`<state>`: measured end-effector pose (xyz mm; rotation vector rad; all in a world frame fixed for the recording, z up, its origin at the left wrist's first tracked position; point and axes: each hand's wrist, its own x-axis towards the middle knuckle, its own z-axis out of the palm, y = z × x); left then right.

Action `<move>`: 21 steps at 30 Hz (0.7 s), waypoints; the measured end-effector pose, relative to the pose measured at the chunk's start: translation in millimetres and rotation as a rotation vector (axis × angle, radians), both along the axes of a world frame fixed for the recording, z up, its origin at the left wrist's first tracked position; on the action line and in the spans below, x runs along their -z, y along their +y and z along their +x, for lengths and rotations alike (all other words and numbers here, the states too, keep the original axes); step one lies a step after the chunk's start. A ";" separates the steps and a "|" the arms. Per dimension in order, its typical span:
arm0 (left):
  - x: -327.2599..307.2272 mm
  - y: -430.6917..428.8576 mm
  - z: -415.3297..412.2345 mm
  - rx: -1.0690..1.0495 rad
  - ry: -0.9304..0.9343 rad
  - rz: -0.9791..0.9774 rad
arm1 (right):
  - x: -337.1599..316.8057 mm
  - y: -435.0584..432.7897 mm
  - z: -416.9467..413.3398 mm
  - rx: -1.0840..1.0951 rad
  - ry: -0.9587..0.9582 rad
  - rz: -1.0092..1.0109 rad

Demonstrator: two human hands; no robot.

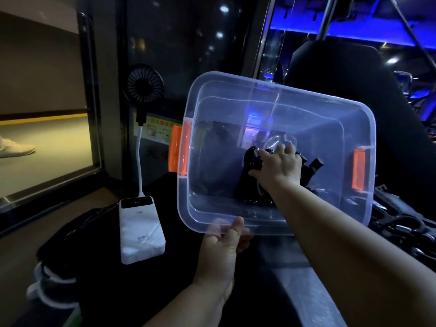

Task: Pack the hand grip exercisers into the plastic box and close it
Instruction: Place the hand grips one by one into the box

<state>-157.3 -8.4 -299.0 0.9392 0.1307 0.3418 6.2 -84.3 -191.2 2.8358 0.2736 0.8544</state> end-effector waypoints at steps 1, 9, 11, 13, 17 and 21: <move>0.2 -0.1 0.2 -0.002 0.000 0.002 | 0.8 -0.1 0.3 0.005 -0.016 -0.003; 0.2 -0.3 -0.1 -0.006 -0.019 0.009 | 8.7 -7.5 17.0 -0.166 0.145 0.016; -0.4 -0.2 -0.5 -0.012 -0.023 0.010 | 9.7 -7.8 17.9 -0.166 0.152 -0.002; -1.4 -0.2 -1.0 -0.013 -0.029 0.011 | 9.4 -7.8 18.5 -0.162 0.151 -0.012; -1.7 0.0 -1.5 -0.012 -0.034 0.010 | 8.5 -6.5 19.5 -0.165 0.156 -0.010; -1.9 -0.7 -1.9 -0.014 -0.038 0.009 | 8.5 -7.2 19.8 -0.171 0.148 0.001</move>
